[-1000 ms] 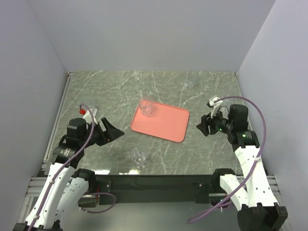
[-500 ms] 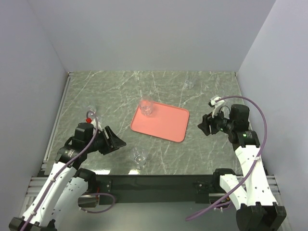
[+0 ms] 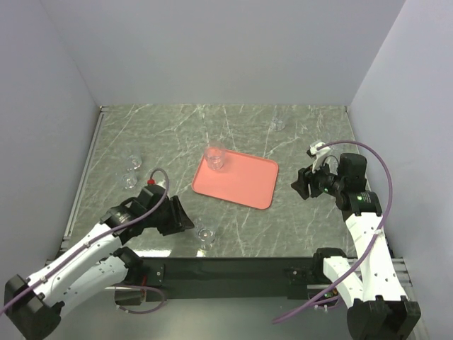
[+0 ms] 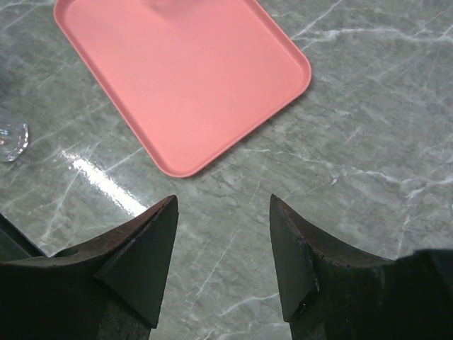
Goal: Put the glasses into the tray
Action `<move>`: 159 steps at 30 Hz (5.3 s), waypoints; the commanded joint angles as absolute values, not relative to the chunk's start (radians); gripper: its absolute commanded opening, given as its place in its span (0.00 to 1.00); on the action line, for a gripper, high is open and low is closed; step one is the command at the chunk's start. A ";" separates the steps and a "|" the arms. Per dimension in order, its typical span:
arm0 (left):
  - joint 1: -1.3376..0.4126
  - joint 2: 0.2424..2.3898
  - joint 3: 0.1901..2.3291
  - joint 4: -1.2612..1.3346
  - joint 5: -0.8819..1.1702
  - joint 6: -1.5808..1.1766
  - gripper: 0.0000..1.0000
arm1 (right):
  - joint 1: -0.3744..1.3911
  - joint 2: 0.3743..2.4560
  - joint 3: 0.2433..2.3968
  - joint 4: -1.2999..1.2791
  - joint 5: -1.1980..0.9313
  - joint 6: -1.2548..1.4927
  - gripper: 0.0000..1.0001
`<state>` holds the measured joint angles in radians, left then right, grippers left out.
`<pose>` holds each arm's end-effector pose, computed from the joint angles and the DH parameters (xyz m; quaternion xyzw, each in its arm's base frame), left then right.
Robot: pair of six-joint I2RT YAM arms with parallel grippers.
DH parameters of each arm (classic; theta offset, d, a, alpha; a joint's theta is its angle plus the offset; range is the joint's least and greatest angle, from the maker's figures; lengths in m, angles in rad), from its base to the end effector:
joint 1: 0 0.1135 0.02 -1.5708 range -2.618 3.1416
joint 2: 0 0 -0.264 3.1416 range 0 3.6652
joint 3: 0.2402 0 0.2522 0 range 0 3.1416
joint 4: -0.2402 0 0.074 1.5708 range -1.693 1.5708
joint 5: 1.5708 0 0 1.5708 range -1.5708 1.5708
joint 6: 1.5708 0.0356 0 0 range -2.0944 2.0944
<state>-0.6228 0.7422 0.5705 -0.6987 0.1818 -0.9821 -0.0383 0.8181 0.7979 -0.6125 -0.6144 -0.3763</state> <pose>0.1159 -0.0912 0.2259 -0.1365 0.9259 -0.3049 0.1761 0.1694 0.0140 0.3003 -0.2777 0.8151 0.1753 0.4772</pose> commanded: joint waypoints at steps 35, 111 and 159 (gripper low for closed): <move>-1.026 1.143 0.917 -0.670 -0.419 -0.994 0.00 | -0.057 0.808 0.795 -0.592 -0.629 -0.391 0.62; -0.695 2.063 1.862 -0.623 -0.273 -0.588 0.25 | -0.071 0.808 0.785 -0.583 -0.615 -0.396 0.62; -0.543 0.847 0.847 -0.271 -0.472 -0.282 0.99 | -0.112 1.325 1.204 -0.468 -0.208 -0.049 0.59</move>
<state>-0.5461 0.8707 0.8452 -0.3264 -0.4046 -0.3080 -0.0937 1.2587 1.1057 -0.5022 -0.3447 -0.1452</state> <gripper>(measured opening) 0.993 0.596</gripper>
